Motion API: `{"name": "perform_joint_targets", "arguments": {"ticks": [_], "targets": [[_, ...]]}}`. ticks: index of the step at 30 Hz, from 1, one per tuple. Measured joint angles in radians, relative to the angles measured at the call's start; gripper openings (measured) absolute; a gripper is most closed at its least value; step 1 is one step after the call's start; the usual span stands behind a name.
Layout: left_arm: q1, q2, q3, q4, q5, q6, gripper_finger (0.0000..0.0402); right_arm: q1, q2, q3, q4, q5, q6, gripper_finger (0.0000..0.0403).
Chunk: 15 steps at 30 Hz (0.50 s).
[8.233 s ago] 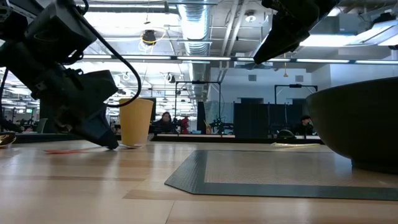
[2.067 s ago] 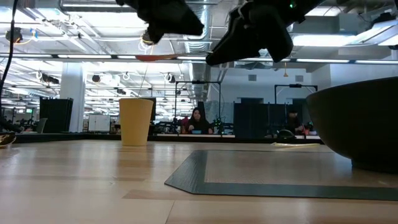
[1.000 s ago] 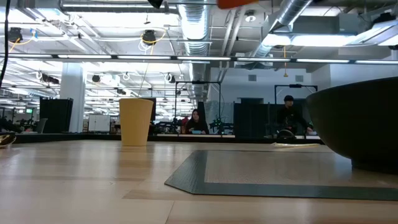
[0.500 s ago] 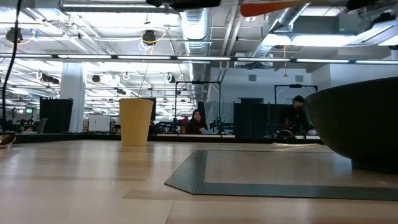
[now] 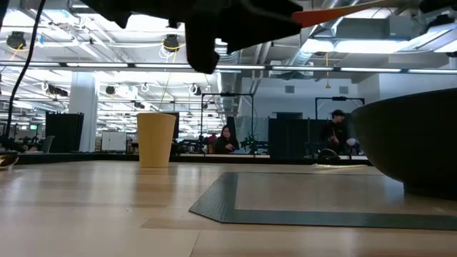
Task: Pick & Place Utensil
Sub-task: Put the orange silver fork into the black bowl on the table placemat
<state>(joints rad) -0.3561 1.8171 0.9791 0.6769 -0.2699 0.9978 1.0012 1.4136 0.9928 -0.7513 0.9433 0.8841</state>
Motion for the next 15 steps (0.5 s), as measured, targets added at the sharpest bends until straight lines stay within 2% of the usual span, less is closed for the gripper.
{"name": "perform_joint_targets", "arguments": {"ticks": [4, 11, 15], "targets": [[-0.003, 0.002, 0.000, 0.041, 0.001, 0.008, 0.0184, 0.000, 0.000, 0.000, 0.000, -0.002, 0.000, 0.0072], [0.009, -0.024, 0.000, 0.039, 0.016, -0.111, 0.0182, 0.000, 0.000, 0.000, 0.000, -0.002, -0.002, 0.0072], [0.021, -0.024, 0.000, 0.039, 0.020, -0.117, 0.0182, 0.000, 0.000, 0.000, 0.000, -0.001, -0.003, 0.0072]]}}
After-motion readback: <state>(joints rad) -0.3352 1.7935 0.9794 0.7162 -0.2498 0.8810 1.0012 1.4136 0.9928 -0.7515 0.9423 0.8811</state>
